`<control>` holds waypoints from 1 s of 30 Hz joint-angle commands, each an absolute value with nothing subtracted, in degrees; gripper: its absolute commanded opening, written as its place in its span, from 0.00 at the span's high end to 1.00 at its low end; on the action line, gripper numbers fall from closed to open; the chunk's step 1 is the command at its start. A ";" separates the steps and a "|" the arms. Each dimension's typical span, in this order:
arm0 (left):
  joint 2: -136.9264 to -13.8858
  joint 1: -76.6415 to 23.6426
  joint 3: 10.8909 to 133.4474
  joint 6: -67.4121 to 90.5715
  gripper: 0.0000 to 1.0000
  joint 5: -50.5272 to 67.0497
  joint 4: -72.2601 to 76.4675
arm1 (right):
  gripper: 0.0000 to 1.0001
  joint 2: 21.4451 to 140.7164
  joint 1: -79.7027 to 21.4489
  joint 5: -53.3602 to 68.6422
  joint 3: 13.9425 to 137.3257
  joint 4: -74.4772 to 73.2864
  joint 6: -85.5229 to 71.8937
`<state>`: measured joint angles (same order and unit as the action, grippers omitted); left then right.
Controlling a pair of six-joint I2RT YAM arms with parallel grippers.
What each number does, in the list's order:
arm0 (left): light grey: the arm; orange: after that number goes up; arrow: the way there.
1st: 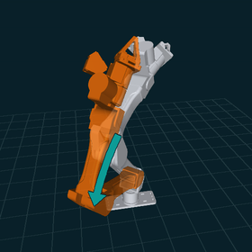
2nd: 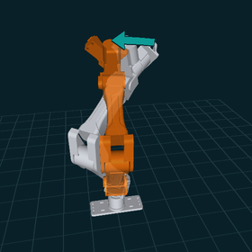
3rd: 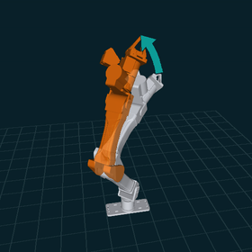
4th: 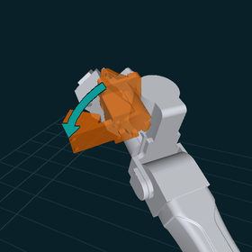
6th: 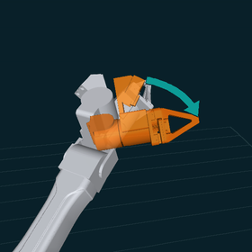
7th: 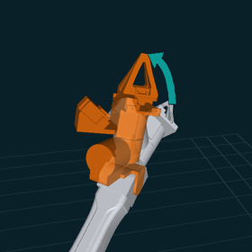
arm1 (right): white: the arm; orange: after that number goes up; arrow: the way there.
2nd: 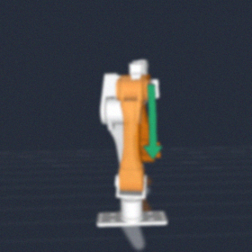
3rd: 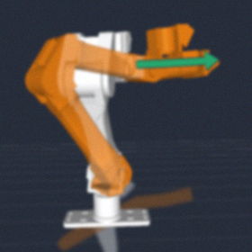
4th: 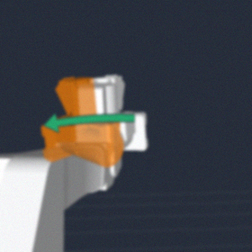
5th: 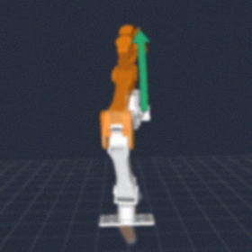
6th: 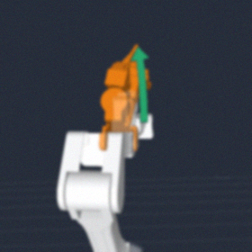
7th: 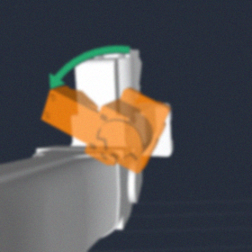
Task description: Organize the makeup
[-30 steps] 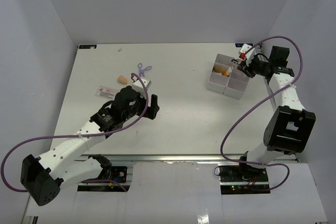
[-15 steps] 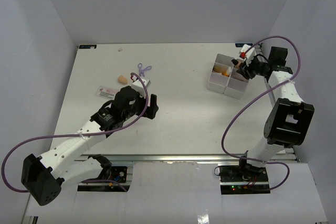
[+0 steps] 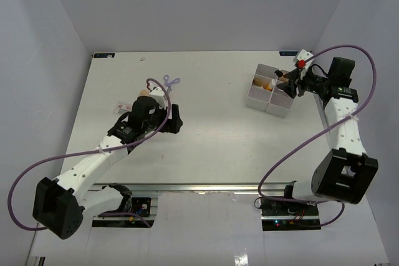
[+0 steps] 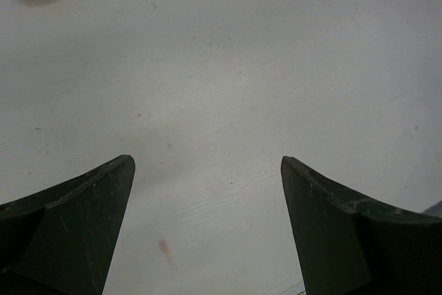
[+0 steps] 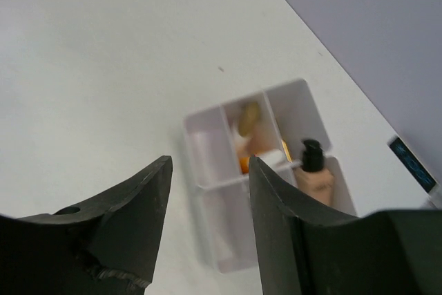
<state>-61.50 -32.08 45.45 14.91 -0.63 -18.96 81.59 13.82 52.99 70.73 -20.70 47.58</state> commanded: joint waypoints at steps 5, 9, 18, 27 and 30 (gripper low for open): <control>-72.39 -11.65 49.86 28.48 0.02 9.19 -19.67 | 0.42 71.91 2.13 70.26 58.56 -25.65 29.91; -80.53 -7.08 55.93 37.48 0.02 1.96 -25.69 | 0.39 69.88 1.19 69.44 53.51 -21.35 26.93; -101.10 -0.20 76.73 58.75 0.02 -12.67 -47.48 | 0.37 66.64 1.57 68.99 51.33 -21.26 26.73; -112.22 4.82 90.50 63.37 0.02 -14.03 -58.45 | 0.36 65.13 2.37 68.47 51.06 -21.27 26.72; -114.08 6.06 91.58 63.06 0.02 -14.19 -58.97 | 0.36 65.13 2.50 68.42 51.06 -21.31 26.81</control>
<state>-114.14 5.36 88.30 60.91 -12.28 -54.94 66.36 2.11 67.70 51.51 -22.39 27.33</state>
